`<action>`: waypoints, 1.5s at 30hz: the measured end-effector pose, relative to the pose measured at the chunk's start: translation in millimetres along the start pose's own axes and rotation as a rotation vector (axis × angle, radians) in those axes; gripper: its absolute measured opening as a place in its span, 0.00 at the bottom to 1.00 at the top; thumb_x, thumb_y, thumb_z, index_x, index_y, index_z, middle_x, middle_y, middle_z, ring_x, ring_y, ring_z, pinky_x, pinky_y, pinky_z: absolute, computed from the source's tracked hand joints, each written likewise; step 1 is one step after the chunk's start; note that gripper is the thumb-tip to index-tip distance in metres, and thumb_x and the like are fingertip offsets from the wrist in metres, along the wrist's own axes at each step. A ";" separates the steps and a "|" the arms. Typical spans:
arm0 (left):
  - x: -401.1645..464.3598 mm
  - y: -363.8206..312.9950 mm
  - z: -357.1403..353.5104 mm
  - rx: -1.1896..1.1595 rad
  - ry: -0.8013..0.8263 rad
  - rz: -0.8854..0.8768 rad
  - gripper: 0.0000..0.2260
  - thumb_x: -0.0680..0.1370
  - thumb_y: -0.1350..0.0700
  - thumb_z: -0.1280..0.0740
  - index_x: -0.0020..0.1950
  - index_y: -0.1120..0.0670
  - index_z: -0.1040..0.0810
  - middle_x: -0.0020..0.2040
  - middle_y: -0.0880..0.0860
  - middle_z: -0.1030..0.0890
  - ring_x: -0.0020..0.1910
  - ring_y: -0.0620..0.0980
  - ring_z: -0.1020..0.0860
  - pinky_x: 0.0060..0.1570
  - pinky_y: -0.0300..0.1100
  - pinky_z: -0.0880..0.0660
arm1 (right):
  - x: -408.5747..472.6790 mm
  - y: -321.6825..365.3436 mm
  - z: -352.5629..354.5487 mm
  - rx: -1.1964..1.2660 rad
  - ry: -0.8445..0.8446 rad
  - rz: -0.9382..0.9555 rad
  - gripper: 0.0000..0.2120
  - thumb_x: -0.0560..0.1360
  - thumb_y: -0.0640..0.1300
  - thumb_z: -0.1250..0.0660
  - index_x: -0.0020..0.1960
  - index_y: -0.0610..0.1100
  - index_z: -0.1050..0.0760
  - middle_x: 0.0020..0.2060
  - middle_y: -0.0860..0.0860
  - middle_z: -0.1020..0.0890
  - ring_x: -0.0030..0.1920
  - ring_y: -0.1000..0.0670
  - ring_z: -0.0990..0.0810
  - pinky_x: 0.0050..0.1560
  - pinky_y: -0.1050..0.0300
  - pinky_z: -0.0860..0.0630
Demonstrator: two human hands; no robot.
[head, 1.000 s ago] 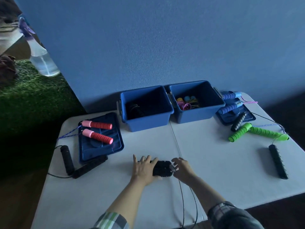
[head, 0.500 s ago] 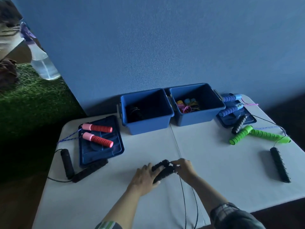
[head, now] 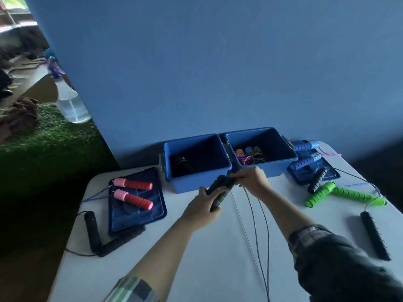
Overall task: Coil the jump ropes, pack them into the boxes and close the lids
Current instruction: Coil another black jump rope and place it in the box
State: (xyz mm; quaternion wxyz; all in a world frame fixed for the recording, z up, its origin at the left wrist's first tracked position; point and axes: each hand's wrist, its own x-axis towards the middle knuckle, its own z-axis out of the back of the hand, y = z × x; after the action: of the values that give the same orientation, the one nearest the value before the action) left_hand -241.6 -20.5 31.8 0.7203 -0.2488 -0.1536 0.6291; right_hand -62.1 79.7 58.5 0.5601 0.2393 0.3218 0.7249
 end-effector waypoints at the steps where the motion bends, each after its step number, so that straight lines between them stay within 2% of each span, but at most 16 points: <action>1: 1.6 -2.4 5.0 -0.031 0.004 0.000 0.24 0.78 0.52 0.39 0.71 0.36 0.41 0.54 0.54 0.36 0.41 0.55 0.24 0.46 0.46 0.23 | 1.2 0.8 3.8 0.034 -0.004 0.010 0.09 0.68 0.34 0.28 0.45 0.44 0.16 0.30 0.49 0.19 0.26 0.63 0.25 0.31 0.74 0.31; 3: 2.4 -5.1 12.1 -0.065 0.010 0.000 0.24 0.77 0.51 0.40 0.70 0.34 0.43 0.53 0.54 0.36 0.40 0.55 0.25 0.44 0.45 0.23 | 1.8 -0.4 7.1 0.080 -0.011 0.021 0.10 0.68 0.35 0.27 0.44 0.48 0.16 0.29 0.50 0.19 0.26 0.64 0.24 0.32 0.72 0.28; 6: 0.9 -6.3 15.2 -0.106 0.021 -0.011 0.23 0.78 0.52 0.41 0.69 0.34 0.43 0.54 0.54 0.36 0.39 0.53 0.25 0.39 0.40 0.27 | 0.8 -4.1 6.0 0.160 -0.045 0.021 0.16 0.66 0.36 0.25 0.37 0.59 0.18 0.31 0.46 0.17 0.30 0.56 0.21 0.39 0.51 0.22; 10: -2.4 -9.2 12.1 -0.191 0.056 -0.044 0.18 0.80 0.51 0.43 0.67 0.32 0.36 0.56 0.52 0.35 0.43 0.51 0.24 0.50 0.43 0.25 | 0.3 -4.0 3.7 0.193 -0.060 0.004 0.15 0.66 0.39 0.24 0.37 0.61 0.18 0.33 0.45 0.16 0.34 0.47 0.18 0.44 0.41 0.22; 12: -1.3 -9.6 8.2 -0.218 0.022 -0.045 0.13 0.81 0.47 0.43 0.64 0.33 0.35 0.52 0.53 0.33 0.42 0.49 0.24 0.50 0.41 0.25 | 1.5 -3.4 2.5 0.219 -0.058 0.000 0.13 0.66 0.39 0.24 0.40 0.58 0.17 0.34 0.45 0.15 0.35 0.46 0.17 0.46 0.41 0.21; 15: 4.6 -11.3 6.3 -0.361 -0.091 -0.074 0.10 0.81 0.50 0.42 0.61 0.38 0.31 0.40 0.55 0.29 0.31 0.48 0.30 0.36 0.41 0.29 | 1.6 -4.5 -1.1 0.251 -0.039 -0.023 0.11 0.67 0.38 0.25 0.48 0.48 0.16 0.36 0.46 0.15 0.34 0.52 0.18 0.47 0.47 0.19; 17: 9.7 -13.4 11.2 -0.460 -0.215 -0.079 0.10 0.81 0.55 0.41 0.58 0.41 0.28 0.32 0.52 0.30 0.26 0.45 0.34 0.30 0.41 0.34 | -2.5 -2.2 -6.5 0.239 -0.008 -0.075 0.11 0.70 0.37 0.28 0.52 0.43 0.18 0.34 0.47 0.17 0.29 0.57 0.21 0.41 0.56 0.19; 19: 17.4 -19.3 25.5 -0.584 -0.341 -0.010 0.10 0.81 0.54 0.40 0.56 0.38 0.28 0.30 0.47 0.30 0.24 0.45 0.34 0.28 0.39 0.33 | -10.1 3.5 -17.7 0.330 0.040 -0.117 0.10 0.75 0.32 0.35 0.55 0.38 0.23 0.32 0.47 0.19 0.24 0.54 0.23 0.30 0.59 0.21; 21: 27.6 -27.1 47.0 -0.793 -0.447 0.105 0.10 0.80 0.51 0.40 0.52 0.34 0.28 0.34 0.48 0.28 0.27 0.45 0.30 0.29 0.41 0.27 | -19.9 12.7 -30.5 0.381 0.075 -0.117 0.08 0.78 0.33 0.41 0.55 0.38 0.27 0.31 0.47 0.20 0.21 0.51 0.26 0.24 0.60 0.25; 24: 42.1 -26.9 84.4 -1.058 -0.540 0.241 0.12 0.81 0.55 0.42 0.54 0.36 0.29 0.43 0.52 0.28 0.35 0.50 0.23 0.37 0.53 0.20 | -33.3 28.7 -46.6 0.442 0.083 -0.112 0.06 0.81 0.40 0.42 0.53 0.39 0.28 0.27 0.48 0.24 0.18 0.54 0.34 0.20 0.64 0.36; 29: 46.0 -16.5 110.4 -1.104 -0.563 0.274 0.12 0.82 0.53 0.43 0.53 0.34 0.28 0.47 0.56 0.26 0.48 0.63 0.18 0.42 0.64 0.22 | -44.1 42.5 -61.0 0.466 0.149 -0.076 0.11 0.81 0.42 0.44 0.43 0.48 0.25 0.26 0.52 0.31 0.25 0.54 0.36 0.24 0.64 0.37; 33: 43.9 -12.6 105.2 -1.107 -0.584 0.252 0.12 0.82 0.56 0.42 0.53 0.37 0.26 0.46 0.57 0.27 0.44 0.64 0.23 0.45 0.71 0.25 | -51.2 48.2 -66.6 0.423 0.254 -0.056 0.11 0.80 0.43 0.42 0.41 0.49 0.26 0.27 0.52 0.31 0.25 0.54 0.36 0.26 0.63 0.37; 35: 41.9 -13.2 102.1 -1.142 -0.533 0.251 0.11 0.82 0.54 0.43 0.52 0.37 0.26 0.50 0.58 0.27 0.43 0.66 0.19 0.42 0.68 0.23 | -53.1 47.7 -66.8 0.347 0.286 -0.028 0.11 0.80 0.44 0.42 0.41 0.51 0.26 0.28 0.52 0.31 0.25 0.54 0.35 0.27 0.63 0.35; 37: 40.0 -9.8 96.7 -1.109 -0.536 0.242 0.11 0.83 0.54 0.43 0.52 0.38 0.26 0.51 0.60 0.28 0.35 0.61 0.20 0.34 0.55 0.21 | -54.7 47.4 -64.8 0.288 0.316 -0.001 0.10 0.79 0.44 0.42 0.42 0.51 0.25 0.27 0.53 0.31 0.24 0.55 0.35 0.27 0.64 0.34; 39: 38.2 -2.8 91.6 -1.038 -0.576 0.226 0.11 0.82 0.55 0.42 0.51 0.38 0.26 0.48 0.60 0.29 0.29 0.55 0.25 0.27 0.44 0.27 | -56.2 47.7 -61.7 0.227 0.350 0.030 0.09 0.79 0.44 0.41 0.43 0.50 0.25 0.27 0.54 0.30 0.24 0.56 0.34 0.27 0.65 0.33; 45: 27.8 26.2 98.3 -0.947 -0.671 0.281 0.09 0.82 0.57 0.42 0.54 0.42 0.28 0.43 0.56 0.29 0.26 0.51 0.29 0.24 0.40 0.29 | -58.6 50.6 -41.1 -0.060 0.344 0.120 0.09 0.78 0.49 0.38 0.52 0.47 0.22 0.34 0.58 0.24 0.31 0.58 0.29 0.38 0.61 0.30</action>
State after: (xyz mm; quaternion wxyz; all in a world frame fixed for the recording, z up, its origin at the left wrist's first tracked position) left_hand -311.3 25.2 96.3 0.3528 -0.3487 -0.6022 0.6256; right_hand -109.3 6.5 68.6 0.4593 0.1138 0.3761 0.7966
